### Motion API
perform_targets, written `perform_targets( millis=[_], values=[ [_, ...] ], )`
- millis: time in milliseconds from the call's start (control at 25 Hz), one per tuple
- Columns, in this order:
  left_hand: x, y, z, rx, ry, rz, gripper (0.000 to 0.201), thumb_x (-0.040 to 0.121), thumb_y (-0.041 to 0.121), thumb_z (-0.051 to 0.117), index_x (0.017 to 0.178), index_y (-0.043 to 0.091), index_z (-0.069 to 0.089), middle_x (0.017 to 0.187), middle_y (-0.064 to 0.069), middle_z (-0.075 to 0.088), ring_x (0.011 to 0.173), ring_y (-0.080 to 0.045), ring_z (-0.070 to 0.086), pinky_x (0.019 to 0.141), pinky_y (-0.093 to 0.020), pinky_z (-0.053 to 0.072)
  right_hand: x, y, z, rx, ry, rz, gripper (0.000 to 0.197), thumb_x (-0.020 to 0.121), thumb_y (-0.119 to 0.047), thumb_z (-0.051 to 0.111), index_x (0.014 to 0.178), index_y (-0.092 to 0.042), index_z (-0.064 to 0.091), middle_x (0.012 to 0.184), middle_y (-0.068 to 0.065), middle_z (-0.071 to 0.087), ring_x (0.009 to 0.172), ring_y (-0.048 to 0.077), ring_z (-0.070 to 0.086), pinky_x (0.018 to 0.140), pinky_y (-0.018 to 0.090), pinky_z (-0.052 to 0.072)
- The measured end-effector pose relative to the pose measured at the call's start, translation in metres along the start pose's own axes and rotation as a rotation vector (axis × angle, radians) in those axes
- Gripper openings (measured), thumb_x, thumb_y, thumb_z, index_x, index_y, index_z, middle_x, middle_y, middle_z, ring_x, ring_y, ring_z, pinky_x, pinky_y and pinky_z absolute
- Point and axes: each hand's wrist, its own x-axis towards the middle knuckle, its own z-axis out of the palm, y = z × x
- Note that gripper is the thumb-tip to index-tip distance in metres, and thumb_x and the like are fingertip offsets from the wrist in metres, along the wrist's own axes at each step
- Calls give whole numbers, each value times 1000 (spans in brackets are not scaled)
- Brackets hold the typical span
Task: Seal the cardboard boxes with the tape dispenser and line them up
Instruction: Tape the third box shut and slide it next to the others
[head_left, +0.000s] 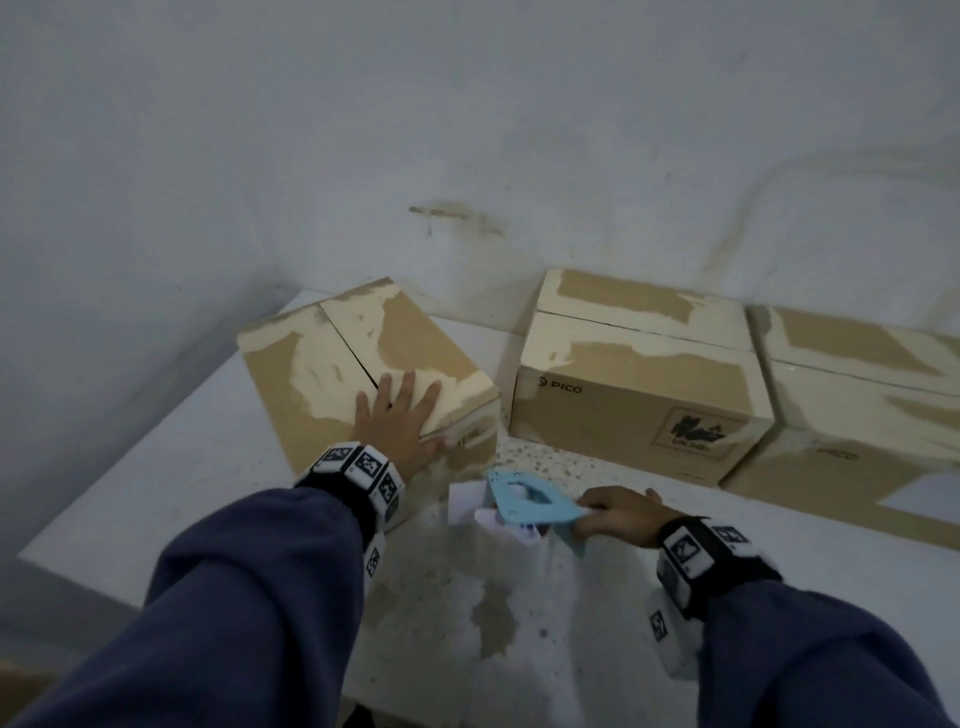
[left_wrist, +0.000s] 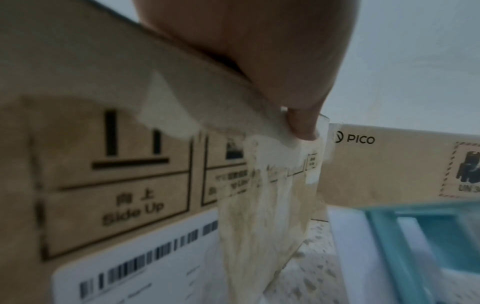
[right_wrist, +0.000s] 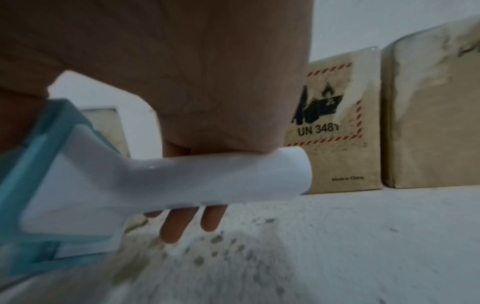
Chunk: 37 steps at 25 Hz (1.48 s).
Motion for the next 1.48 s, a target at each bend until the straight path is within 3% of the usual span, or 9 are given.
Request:
perform_targets(
  millis=[200, 360, 440, 560, 640, 800, 1000, 1160, 1480],
  values=[
    [17, 0, -19, -173, -34, -44, 69, 93, 50, 41, 150, 34, 6, 160, 1, -6, 147, -28, -6, 118, -50, 5, -30, -3, -34, 806, 43, -243, 52, 51, -38, 63, 89, -4, 59, 80, 7, 61, 72, 19, 56, 67, 26, 45],
    [14, 10, -21, -10, -89, -42, 73, 93, 50, 42, 150, 33, -1, 160, -1, -10, 147, -29, -7, 116, -48, 9, -36, -34, -52, 985, 23, -380, 74, 49, -61, 74, 94, -5, 60, 68, 8, 63, 58, 19, 58, 56, 28, 46],
    [11, 11, -26, -85, -122, -1, 65, 94, 43, 42, 150, 32, 8, 160, -3, -4, 147, -31, -2, 116, -48, 11, -35, -61, -56, 924, 99, -371, 61, 60, -61, 69, 96, -13, 59, 69, 8, 59, 56, 18, 55, 56, 29, 45],
    [7, -2, -54, -765, -66, -99, 46, 97, 31, 41, 139, 10, 43, 148, -14, 38, 128, -30, 41, 105, -38, 32, -30, -99, -56, 927, 219, -406, 37, 79, -47, 68, 100, -20, 53, 64, 7, 52, 53, 18, 49, 56, 33, 39],
    [8, -19, -75, -1323, 3, -259, 53, 97, 44, 37, 127, 4, 54, 132, -14, 56, 104, -26, 56, 88, -32, 38, -23, -118, -56, 993, 236, -427, 32, 83, -45, 64, 100, -21, 54, 57, 3, 50, 50, 19, 45, 53, 32, 36],
    [9, -52, -110, -1785, -274, -224, 90, 82, 77, 29, 119, -1, 53, 116, -23, 62, 98, -33, 65, 78, -38, 50, -9, -154, -55, 947, 321, -461, 34, 81, -49, 65, 103, -24, 57, 55, -1, 50, 50, 16, 44, 52, 32, 35],
    [28, -83, -124, -1862, -263, -192, 66, 91, 54, 41, 124, -2, 54, 84, -15, 74, 71, -25, 74, 72, -33, 50, 13, -194, -50, 887, 386, -488, 29, 79, -50, 66, 101, -33, 58, 53, -5, 51, 52, 14, 46, 54, 31, 37],
    [48, -110, -126, -1890, -338, -195, 55, 92, 50, 44, 99, -2, 61, 74, -15, 74, 63, -24, 73, 67, -30, 50, 31, -215, -42, 937, 450, -521, 29, 74, -39, 69, 94, -21, 59, 54, -5, 53, 53, 12, 48, 51, 27, 40],
    [94, -149, -127, -1631, -302, -206, 25, 100, 13, 36, 96, 6, 59, 85, -11, 68, 53, -20, 70, 58, -27, 57, 66, -252, -31, 811, 599, -475, 17, 82, -30, 70, 93, -22, 59, 58, -8, 60, 52, 8, 52, 50, 24, 43]
  ],
)
